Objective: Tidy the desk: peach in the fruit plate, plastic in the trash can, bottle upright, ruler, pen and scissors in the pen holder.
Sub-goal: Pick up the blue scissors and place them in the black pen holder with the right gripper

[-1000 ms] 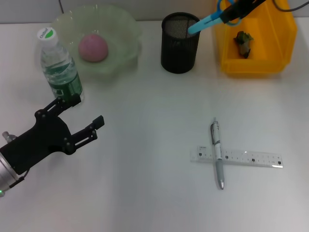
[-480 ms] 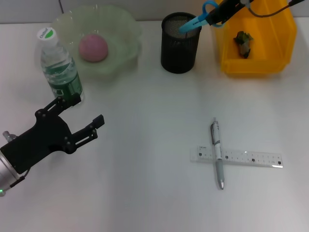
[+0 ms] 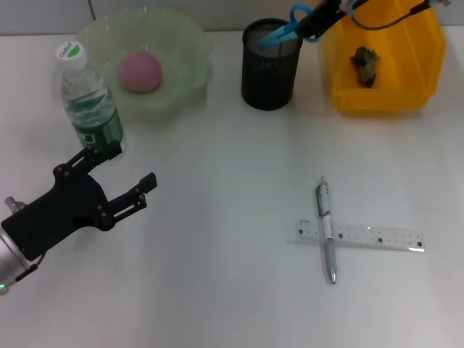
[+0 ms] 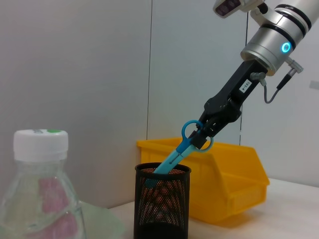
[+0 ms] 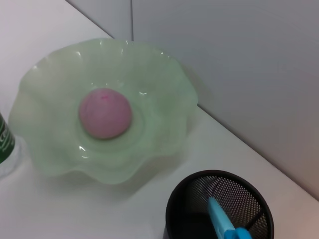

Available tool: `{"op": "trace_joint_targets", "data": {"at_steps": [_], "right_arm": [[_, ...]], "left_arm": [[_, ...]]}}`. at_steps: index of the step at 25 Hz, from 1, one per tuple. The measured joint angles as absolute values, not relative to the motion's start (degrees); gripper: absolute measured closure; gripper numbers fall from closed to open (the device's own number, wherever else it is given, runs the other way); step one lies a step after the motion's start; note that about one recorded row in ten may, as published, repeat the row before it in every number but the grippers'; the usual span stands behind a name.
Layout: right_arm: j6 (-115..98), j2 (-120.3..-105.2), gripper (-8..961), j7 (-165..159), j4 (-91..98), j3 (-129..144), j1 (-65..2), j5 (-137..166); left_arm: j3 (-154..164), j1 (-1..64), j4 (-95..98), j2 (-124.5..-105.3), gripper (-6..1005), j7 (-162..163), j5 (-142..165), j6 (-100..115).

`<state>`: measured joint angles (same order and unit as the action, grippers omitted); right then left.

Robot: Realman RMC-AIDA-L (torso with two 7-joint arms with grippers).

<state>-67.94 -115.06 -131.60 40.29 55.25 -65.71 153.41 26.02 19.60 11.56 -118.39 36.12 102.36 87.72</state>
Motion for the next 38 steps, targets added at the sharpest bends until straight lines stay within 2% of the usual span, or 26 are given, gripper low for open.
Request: {"op": "trace_joint_targets", "data": {"at_steps": [27, 38], "right_arm": [[-65.24, -115.94, 829, -133.25, 40.02, 55.78, -65.34, 153.47], [-65.14, -116.02, 370, -133.41, 40.08, 55.81, -65.54, 153.72]], "left_arm": [[25.85, 19.33, 11.69, -118.38, 175, 36.12, 102.10, 87.67], [25.89, 19.33, 11.69, -118.39, 175, 36.13, 102.11, 87.80]]}}
